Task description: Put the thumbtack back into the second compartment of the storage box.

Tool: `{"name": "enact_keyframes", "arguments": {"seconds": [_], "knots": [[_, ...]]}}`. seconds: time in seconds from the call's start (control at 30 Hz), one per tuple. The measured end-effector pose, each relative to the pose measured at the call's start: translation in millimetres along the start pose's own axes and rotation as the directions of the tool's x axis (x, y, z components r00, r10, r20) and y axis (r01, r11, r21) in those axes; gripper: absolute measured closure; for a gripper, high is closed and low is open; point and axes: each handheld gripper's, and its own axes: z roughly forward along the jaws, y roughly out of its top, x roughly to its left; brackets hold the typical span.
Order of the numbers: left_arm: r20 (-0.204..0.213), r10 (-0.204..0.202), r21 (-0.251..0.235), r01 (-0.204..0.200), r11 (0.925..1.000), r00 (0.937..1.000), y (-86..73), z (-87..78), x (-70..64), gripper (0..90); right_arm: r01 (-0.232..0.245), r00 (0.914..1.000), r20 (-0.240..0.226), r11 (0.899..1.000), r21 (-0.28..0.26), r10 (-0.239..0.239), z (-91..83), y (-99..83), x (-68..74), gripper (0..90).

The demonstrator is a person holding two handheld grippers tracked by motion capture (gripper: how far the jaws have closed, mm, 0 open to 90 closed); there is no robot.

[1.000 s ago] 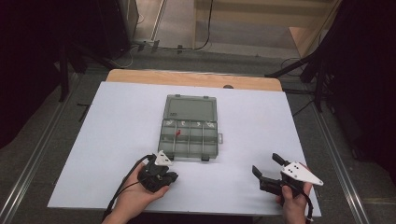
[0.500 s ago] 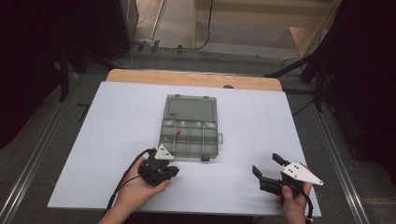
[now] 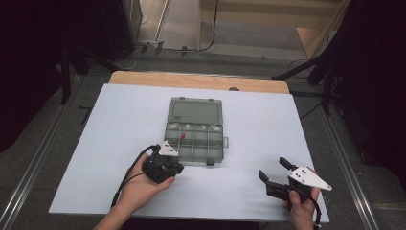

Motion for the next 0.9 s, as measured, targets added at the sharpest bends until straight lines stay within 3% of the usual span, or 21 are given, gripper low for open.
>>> {"name": "enact_keyframes", "arguments": {"seconds": [0.9], "knots": [[-0.016, -0.01, -0.022, 0.009, 0.9997, 0.9998, 26.0, -2.2, 21.4, 85.6, -0.003, 1.0, -0.002, 1.0, 0.0, 0.003, 0.1, 0.0, -0.3, 11.1]]}}
